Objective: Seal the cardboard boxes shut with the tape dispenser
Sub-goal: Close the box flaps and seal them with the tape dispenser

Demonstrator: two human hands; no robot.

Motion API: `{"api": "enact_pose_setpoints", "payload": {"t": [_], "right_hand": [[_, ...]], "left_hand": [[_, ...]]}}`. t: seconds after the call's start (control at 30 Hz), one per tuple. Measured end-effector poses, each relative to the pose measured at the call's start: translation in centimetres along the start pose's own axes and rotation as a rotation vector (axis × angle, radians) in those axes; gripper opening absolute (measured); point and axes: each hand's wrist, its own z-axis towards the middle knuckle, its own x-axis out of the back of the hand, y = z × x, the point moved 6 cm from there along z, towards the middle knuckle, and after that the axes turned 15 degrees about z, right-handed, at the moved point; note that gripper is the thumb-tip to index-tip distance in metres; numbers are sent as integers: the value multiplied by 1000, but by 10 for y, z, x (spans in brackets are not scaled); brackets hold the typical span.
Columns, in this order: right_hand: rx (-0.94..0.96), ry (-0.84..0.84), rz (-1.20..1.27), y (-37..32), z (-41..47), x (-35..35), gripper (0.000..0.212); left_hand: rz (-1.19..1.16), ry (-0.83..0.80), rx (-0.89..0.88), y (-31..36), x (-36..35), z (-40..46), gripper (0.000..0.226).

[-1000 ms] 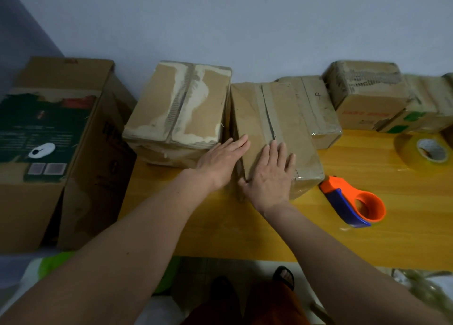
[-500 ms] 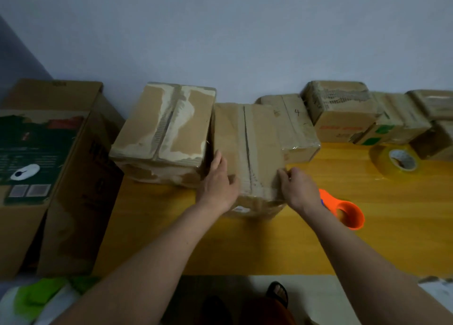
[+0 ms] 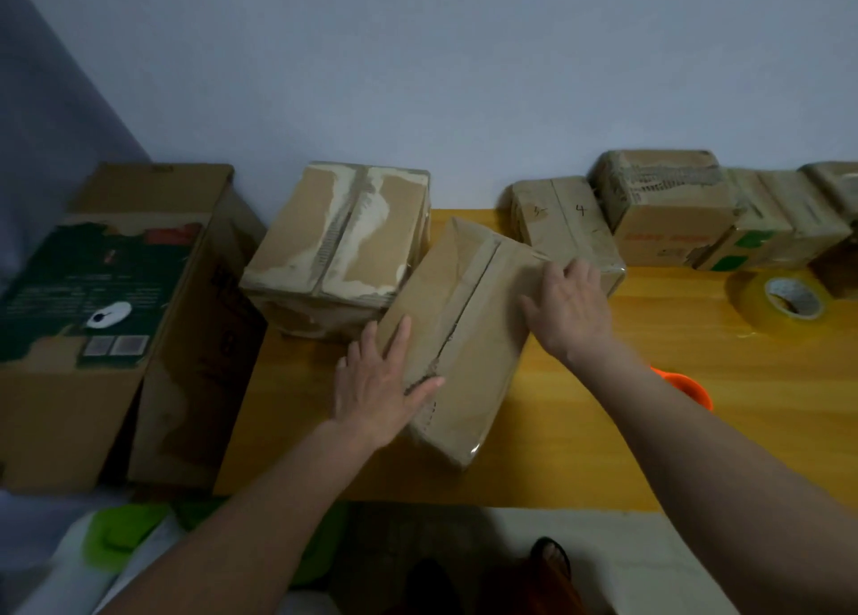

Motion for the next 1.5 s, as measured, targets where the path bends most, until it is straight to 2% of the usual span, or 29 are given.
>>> {"api": "enact_pose_setpoints", "payload": {"t": [0.07,0.17,0.27,0.37,0.47,0.57,0.63,0.7,0.77,0.83,1.0,1.17,1.27,1.33,1.4,1.43,1.5], "right_hand": [[14,-58,91,1,9,-5,68],[-87,-196,314,8,11,-15,88],[-182,-197,245,26,1,-17,89],[-225,-180,212,42,-9,-12,98],[-260,-228,198,53,-13,-3,110],[-309,-430,55,67,-21,2,106],[-306,-486,-36,75,-26,4,117],[-174,-400,-12,69,-27,9,131],[-20,-365,96,58,-28,11,125],[20,-409,98,58,-32,11,109],[-98,-370,-205,90,-36,27,94],[-314,-484,-98,121,-44,31,73],[-338,-458,35,119,-49,27,64],[-345,-456,194,108,-53,15,55],[-428,-532,464,93,-63,-7,46],[-467,-563,548,86,-67,-15,44],[-459,-574,577,77,-67,-24,42]], "left_hand": [[0,-6,-22,-1,-3,-5,97],[22,-34,-106,-2,-3,-6,99],[96,-69,-210,-3,5,0,96],[202,-57,-169,10,19,-3,95],[106,-144,-164,49,16,-23,113],[177,-179,-286,92,9,-45,132],[236,-144,-346,112,8,-52,128],[254,-96,-370,122,12,-53,115],[288,-77,-418,129,15,-51,107],[317,-80,-495,136,17,-50,104],[370,15,-763,148,18,-43,102],[449,138,-916,134,30,-15,103],[376,122,-792,117,37,6,103],[312,65,-588,99,47,26,101],[212,-47,-406,87,61,42,84],[109,-135,-359,87,65,44,75],[-51,-254,-395,101,65,31,66]]}}
